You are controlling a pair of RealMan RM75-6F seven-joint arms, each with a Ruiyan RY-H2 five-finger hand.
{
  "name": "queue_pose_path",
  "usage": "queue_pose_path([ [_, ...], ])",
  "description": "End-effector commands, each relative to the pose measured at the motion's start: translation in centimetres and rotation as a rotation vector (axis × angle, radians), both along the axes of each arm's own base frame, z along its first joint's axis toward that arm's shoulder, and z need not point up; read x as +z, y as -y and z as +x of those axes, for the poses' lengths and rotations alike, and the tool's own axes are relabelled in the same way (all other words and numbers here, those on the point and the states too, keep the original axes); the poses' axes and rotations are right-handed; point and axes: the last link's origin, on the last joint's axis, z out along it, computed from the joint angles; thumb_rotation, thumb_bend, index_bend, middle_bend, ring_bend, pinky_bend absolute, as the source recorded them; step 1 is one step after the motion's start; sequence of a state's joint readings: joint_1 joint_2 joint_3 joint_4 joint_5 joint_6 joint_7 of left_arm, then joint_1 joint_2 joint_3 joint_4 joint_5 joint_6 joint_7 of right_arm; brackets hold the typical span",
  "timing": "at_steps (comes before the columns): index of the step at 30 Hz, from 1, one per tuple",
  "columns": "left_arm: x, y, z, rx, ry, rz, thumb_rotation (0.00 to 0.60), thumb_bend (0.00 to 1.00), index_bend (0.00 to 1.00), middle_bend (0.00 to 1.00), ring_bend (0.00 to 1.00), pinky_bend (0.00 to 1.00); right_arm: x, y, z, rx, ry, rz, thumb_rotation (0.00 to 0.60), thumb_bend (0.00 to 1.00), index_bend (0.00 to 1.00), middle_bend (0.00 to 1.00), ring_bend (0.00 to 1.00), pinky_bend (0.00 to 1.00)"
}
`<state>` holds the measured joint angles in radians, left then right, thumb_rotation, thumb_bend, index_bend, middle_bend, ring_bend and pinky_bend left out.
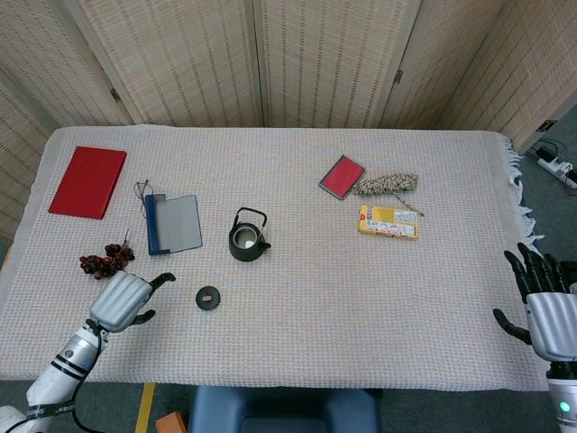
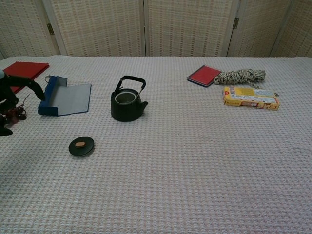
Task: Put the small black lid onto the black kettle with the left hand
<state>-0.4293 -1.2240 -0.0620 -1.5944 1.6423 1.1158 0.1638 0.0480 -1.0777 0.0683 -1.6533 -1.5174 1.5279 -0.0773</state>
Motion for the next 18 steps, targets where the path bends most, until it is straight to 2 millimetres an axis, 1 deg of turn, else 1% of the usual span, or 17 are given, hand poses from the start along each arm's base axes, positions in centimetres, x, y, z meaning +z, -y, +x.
queue_pose_path([
  [1, -1.8, -0.6, 0.8, -0.016, -0.022, -0.040, 0.600, 0.15, 0.28, 0.83, 0.84, 0.88, 0.0, 0.0, 0.0, 0.000, 0.000, 0.000, 0.600, 0.26, 0.00, 0.00, 0.06, 0.00],
  [3, -2.6, -0.7, 1.3, -0.034, -0.031, -0.052, 0.600, 0.15, 0.28, 0.81, 0.83, 0.88, 0.1, 0.0, -0.1, -0.001, 0.001, -0.001, 0.600, 0.26, 0.00, 0.00, 0.07, 0.00],
  [4, -3.0, -0.7, 1.5, -0.043, -0.031, -0.058, 0.600, 0.15, 0.28, 0.78, 0.81, 0.88, 0.1, 0.0, -0.1, -0.004, 0.001, 0.000, 0.600, 0.26, 0.00, 0.00, 0.07, 0.00],
  [6, -3.6, -0.6, 1.9, -0.057, -0.022, -0.068, 0.600, 0.15, 0.28, 0.69, 0.78, 0.88, 0.0, 0.0, -0.2, -0.007, 0.002, 0.001, 0.600, 0.26, 0.00, 0.00, 0.08, 0.00],
  [8, -4.2, -0.5, 2.3, -0.071, -0.018, -0.081, 0.600, 0.15, 0.28, 0.56, 0.76, 0.88, 0.0, 0.0, -0.3, -0.010, 0.005, 0.001, 0.600, 0.26, 0.00, 0.00, 0.08, 0.00],
  [12, -5.5, -0.6, 2.7, -0.082, -0.023, -0.108, 0.600, 0.15, 0.28, 0.40, 0.76, 0.88, 0.0, 0.0, -0.5, -0.013, 0.006, 0.003, 0.600, 0.26, 0.00, 0.00, 0.09, 0.00],
  [15, -6.3, -0.8, 2.8, -0.081, -0.040, -0.127, 0.600, 0.15, 0.26, 0.32, 0.76, 0.89, 0.0, 0.0, -0.5, -0.014, 0.008, 0.002, 0.600, 0.26, 0.00, 0.00, 0.09, 0.00],
  [18, -7.1, -1.1, 2.8, -0.077, -0.062, -0.135, 0.600, 0.15, 0.25, 0.29, 0.76, 0.90, 0.0, 0.0, -0.7, -0.018, 0.010, 0.000, 0.600, 0.26, 0.00, 0.00, 0.09, 0.00],
])
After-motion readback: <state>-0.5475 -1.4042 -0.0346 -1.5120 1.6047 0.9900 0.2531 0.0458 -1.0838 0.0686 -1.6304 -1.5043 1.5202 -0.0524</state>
